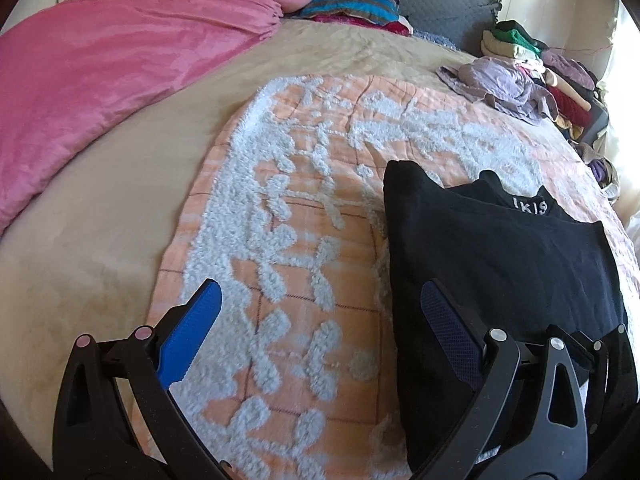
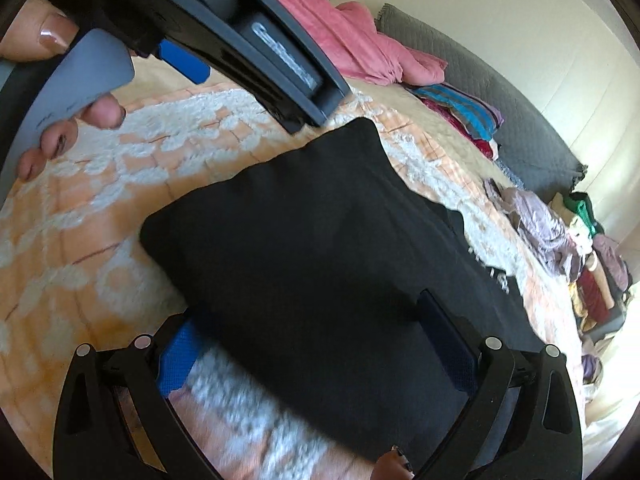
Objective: Fold small clothes
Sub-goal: 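Grasp the black sweatshirt's end with the right tool while the left tool grasps it too, then lift the sweatshirt end with both tools and fold it over onto itself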
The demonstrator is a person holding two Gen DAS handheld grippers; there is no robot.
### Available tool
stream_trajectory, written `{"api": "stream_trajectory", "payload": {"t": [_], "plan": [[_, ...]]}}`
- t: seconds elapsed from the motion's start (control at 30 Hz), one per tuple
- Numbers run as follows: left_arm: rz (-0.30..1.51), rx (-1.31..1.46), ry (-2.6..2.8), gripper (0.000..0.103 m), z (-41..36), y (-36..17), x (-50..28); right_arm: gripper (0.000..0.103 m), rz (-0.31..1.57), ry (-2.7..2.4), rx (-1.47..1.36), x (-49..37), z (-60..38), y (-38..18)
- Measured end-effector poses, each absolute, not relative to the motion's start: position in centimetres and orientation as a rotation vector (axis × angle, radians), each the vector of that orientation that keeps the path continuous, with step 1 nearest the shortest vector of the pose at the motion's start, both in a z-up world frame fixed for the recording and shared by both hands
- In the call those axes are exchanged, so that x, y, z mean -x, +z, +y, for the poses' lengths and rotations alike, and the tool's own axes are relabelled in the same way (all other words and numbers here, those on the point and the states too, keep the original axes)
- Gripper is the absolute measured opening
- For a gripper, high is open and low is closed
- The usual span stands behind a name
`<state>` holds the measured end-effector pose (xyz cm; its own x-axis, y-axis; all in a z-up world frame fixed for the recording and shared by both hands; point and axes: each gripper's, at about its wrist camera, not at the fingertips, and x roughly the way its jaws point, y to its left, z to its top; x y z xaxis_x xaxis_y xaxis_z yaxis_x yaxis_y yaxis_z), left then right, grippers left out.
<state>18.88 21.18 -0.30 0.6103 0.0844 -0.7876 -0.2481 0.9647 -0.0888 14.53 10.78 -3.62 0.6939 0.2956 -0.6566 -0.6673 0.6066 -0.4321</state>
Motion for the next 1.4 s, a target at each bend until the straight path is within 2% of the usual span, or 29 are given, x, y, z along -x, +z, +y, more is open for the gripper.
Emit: {"api": "stream_trajectory", "payload": {"t": [0.33,0.4,0.47,0.5,0.57,0.6,0.63,0.9,0.93,0.97,1.0,1.07,1.13,1.23,1.4], "plan": [[0.935,0.28,0.153,0.093,21.4,-1.0,-21.4,0.096,0.413,0.53,0.719,-14.8,10.4,-2.4],[0.954,0.342,0.11,0.093,21.4,-1.3,-22.1,0.088,0.374,0.528,0.707,-14.3,9.9,-1.7],[0.973,0.366,0.093,0.093,21.3,-1.5,-22.7,0.071,0.357,0.543,0.696,-13.9,9.4,-1.3],[0.981,0.379,0.077,0.093,21.1,-1.5,-23.1,0.066,0.353,0.554,0.69,-13.8,9.1,-1.2],[0.996,0.404,0.051,0.093,20.7,-1.8,-23.6,0.036,0.362,0.582,0.681,-13.8,8.6,-1.0],[1.005,0.413,0.039,0.093,20.5,-2.0,-23.8,0.028,0.365,0.593,0.674,-13.6,8.5,-0.8],[1.021,0.423,0.032,0.093,20.2,-2.1,-24.2,0.015,0.366,0.607,0.664,-13.3,8.3,-0.7],[1.012,0.474,-0.054,0.093,17.7,-1.5,-24.8,0.01,0.322,0.592,0.577,-12.5,5.8,1.1],[1.005,0.477,-0.064,0.085,17.3,-1.3,-24.8,0.01,0.319,0.587,0.562,-12.5,5.5,1.4],[0.999,0.476,-0.073,0.071,16.9,-1.1,-24.8,0.009,0.314,0.582,0.545,-12.3,5.0,1.8],[0.997,0.472,-0.082,0.064,16.4,-0.8,-24.9,0.009,0.31,0.572,0.527,-12.3,4.4,2.1],[0.989,0.456,-0.104,0.043,15.2,0.0,-25.1,0.008,0.304,0.557,0.499,-12.3,3.4,2.6],[0.974,0.423,-0.114,0.032,13.8,1.1,-25.2,0.007,0.292,0.538,0.474,-12.0,2.3,3.0],[0.942,0.371,-0.12,0.025,11.7,2.8,-25.3,0.007,0.272,0.508,0.439,-11.5,0.6,3.6],[0.901,0.315,-0.14,0.024,8.8,5.2,-25.1,0.007,0.242,0.465,0.373,-11.3,-2.7,4.9]]}}
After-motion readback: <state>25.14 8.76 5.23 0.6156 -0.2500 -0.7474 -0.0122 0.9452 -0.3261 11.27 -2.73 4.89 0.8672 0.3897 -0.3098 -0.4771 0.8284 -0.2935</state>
